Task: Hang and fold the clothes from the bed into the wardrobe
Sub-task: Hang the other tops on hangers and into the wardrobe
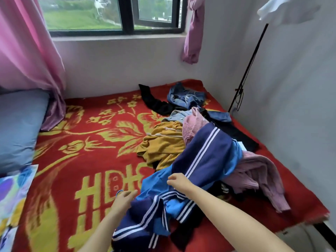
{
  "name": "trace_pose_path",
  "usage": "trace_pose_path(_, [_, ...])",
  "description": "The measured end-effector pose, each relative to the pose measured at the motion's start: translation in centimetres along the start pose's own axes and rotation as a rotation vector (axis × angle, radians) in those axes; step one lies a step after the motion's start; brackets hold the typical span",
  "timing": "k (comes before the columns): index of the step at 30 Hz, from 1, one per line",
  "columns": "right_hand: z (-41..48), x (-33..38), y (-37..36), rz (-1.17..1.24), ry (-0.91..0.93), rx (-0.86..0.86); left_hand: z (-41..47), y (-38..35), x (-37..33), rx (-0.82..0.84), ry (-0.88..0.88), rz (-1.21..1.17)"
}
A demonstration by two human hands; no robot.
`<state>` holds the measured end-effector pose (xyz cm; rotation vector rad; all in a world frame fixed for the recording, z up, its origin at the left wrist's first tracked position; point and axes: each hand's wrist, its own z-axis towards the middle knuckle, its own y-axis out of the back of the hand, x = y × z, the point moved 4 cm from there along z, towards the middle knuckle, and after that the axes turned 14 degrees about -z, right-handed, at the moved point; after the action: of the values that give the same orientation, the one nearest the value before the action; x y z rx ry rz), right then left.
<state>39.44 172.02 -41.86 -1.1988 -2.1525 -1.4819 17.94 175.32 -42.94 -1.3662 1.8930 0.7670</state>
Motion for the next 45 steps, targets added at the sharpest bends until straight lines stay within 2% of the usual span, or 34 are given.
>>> trace_pose_path(3, [0.9, -5.9, 0.9, -0.240, -0.159, -0.066, 1.4, -1.6, 2.3, -0.011, -0.010, 0.211])
trace_pose_path(8, [2.5, -14.8, 2.9, -0.758, -0.218, -0.073, 5.0, -6.1, 7.9, 0.045, 0.016, 0.691])
trace_pose_path(10, [3.7, -16.4, 3.7, -0.916, -0.096, -0.163, 6.3, -8.3, 8.9, 0.007, -0.021, 0.886])
trace_pose_path(11, [4.9, -17.5, 3.7, -0.981, -0.054, -0.143, 7.1, -9.4, 9.0, -0.052, -0.056, 0.962])
trace_pose_path(14, [7.8, -20.2, 3.1, -1.158, 0.107, -0.114, 9.8, -11.7, 10.0, -0.101, -0.150, 1.014])
trace_pose_path(17, [9.5, -20.7, 2.4, -1.278, 0.262, -0.042, 11.0, -12.3, 10.9, -0.112, -0.077, 1.051])
trace_pose_path(22, [11.7, -21.7, 2.6, -1.284, 0.165, 0.016, 10.3, -10.0, 10.2, -0.242, 0.005, 0.791])
trace_pose_path(26, [12.0, -21.6, 4.2, -1.344, 0.137, -0.038, 9.6, -6.3, 9.2, -0.331, -0.042, 0.268])
trace_pose_path(29, [12.1, -19.7, 4.3, -1.164, 0.157, 0.001, 8.8, -3.1, 7.1, -0.422, -0.075, -0.086])
trace_pose_path(32, [10.7, -12.5, 5.4, -1.072, 0.114, -0.212, 8.0, -0.5, 5.2, -0.510, -0.117, -0.277])
trace_pose_path(34, [10.4, -8.4, 5.9, -1.012, 0.028, -0.261, 7.2, 1.2, 3.4, -0.537, -0.169, -0.349])
trace_pose_path(37, [9.9, -2.8, 6.9, -0.930, 0.068, -0.345, 5.6, 4.7, 0.4, -0.537, -0.281, -0.429])
trace_pose_path(40, [8.2, 3.4, 9.8, -0.694, 0.134, -0.533, 3.7, 9.5, -3.0, -0.530, -0.399, -0.515])
trace_pose_path(45, [-1.1, 19.4, 14.1, -0.355, 0.333, -1.074, -2.3, 19.6, -11.1, -0.538, -0.699, -0.462])
